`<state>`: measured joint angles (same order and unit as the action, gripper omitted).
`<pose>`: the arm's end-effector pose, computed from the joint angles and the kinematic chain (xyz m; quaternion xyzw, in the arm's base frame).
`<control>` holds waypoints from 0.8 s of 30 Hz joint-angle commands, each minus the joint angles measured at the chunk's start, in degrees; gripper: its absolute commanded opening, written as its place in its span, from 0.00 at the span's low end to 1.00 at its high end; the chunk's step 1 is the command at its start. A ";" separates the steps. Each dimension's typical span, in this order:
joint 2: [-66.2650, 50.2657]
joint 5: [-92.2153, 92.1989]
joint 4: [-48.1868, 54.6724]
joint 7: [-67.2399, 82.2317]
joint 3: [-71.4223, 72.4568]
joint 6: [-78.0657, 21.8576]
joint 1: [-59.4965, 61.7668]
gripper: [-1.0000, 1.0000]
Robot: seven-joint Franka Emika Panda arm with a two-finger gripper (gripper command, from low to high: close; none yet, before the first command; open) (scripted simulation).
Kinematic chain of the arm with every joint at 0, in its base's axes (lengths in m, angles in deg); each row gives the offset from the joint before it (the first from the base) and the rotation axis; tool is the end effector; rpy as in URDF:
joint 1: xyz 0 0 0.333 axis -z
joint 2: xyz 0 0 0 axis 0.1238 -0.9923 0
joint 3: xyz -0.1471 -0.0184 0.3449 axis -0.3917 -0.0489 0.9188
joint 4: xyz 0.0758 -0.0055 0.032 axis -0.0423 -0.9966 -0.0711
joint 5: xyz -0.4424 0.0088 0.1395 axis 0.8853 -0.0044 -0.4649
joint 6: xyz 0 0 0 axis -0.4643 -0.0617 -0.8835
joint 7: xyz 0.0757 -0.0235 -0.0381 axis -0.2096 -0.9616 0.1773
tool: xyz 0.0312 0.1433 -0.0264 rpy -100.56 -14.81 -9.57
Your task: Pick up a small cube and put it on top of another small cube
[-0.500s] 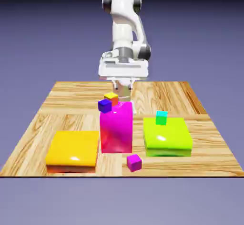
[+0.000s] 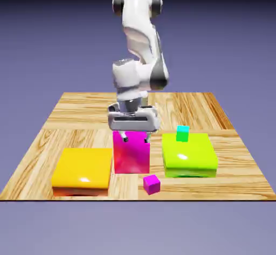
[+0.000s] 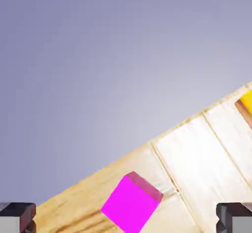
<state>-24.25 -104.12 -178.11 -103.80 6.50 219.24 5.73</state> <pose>0.5472 -0.0182 0.2709 -0.7437 0.6566 0.0242 0.1230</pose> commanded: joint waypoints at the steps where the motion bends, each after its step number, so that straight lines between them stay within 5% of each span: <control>1: -2.08 -1.38 1.37 -1.25 -0.24 -1.82 -0.09 0.50; 12: -24.33 -16.19 16.05 -14.57 -2.79 -21.31 -0.58 0.50; 17: -31.26 -21.12 15.69 -11.00 0.17 -14.24 -1.31 0.50; 18: -31.26 -21.12 15.69 -11.00 0.17 -14.24 -1.31 0.00; 24: -21.81 -14.73 16.20 -13.95 -1.76 -23.73 -2.32 0.00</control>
<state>-46.06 -119.03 -161.91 -117.66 4.75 195.54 3.41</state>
